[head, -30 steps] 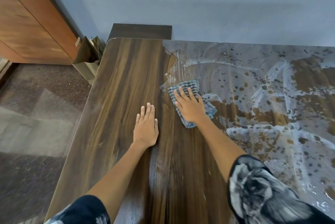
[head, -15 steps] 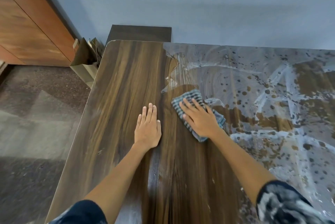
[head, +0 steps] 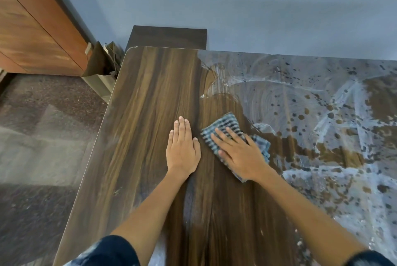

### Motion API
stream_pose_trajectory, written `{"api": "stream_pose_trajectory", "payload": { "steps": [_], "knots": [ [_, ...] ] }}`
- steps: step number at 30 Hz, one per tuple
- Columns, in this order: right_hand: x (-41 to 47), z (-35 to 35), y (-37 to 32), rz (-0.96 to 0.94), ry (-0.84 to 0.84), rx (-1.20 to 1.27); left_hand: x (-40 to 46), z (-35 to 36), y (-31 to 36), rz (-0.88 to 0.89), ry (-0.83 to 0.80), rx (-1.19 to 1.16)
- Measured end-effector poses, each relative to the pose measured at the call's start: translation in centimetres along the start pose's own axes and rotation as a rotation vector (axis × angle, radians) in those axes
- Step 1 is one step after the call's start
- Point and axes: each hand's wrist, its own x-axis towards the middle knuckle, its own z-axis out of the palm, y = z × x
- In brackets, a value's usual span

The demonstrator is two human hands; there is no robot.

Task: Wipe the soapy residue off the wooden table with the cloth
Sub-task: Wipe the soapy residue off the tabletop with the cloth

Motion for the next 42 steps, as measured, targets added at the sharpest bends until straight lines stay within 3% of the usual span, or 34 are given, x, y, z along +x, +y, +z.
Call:
{"api": "stream_pose_trajectory", "payload": {
  "steps": [7, 10, 15, 22, 25, 30, 33, 38, 42],
  "knots": [
    [7.9, -1.9, 1.2, 0.32, 0.038, 0.089, -0.1, 0.5, 0.1, 0.004, 0.042, 0.062],
    [9.7, -2.5, -0.6, 0.25, 0.051, 0.043, 0.1, 0.3, 0.2, 0.002, 0.036, 0.078],
    [5.5, -1.6, 0.2, -0.087, 0.022, -0.06, 0.4, 0.0, 0.3, 0.036, 0.039, 0.124],
    [11.4, -3.8, 3.4, 0.234, 0.032, 0.02, 0.9, 0.3, 0.1, 0.173, 0.003, 0.132],
    [13.0, -4.0, 1.3, 0.157, 0.04, 0.01, 0.9, 0.3, 0.1, 0.178, 0.0, 0.109],
    [5.8, -2.5, 2.2, -0.13, -0.013, -0.056, 0.9, 0.5, -0.1, 0.174, -0.009, 0.048],
    [5.7, -3.2, 6.4, -0.02, -0.038, -0.073, 1.0, 0.7, -0.2, 0.162, 0.0, 0.048],
    [13.9, -5.1, 8.6, 0.266, 0.035, -0.038, 1.2, 0.7, -0.2, 0.161, 0.005, 0.061],
    [16.1, -4.9, 5.0, 0.185, 0.099, -0.036, 1.3, 0.5, -0.2, 0.14, -0.002, -0.006]
  ]
}}
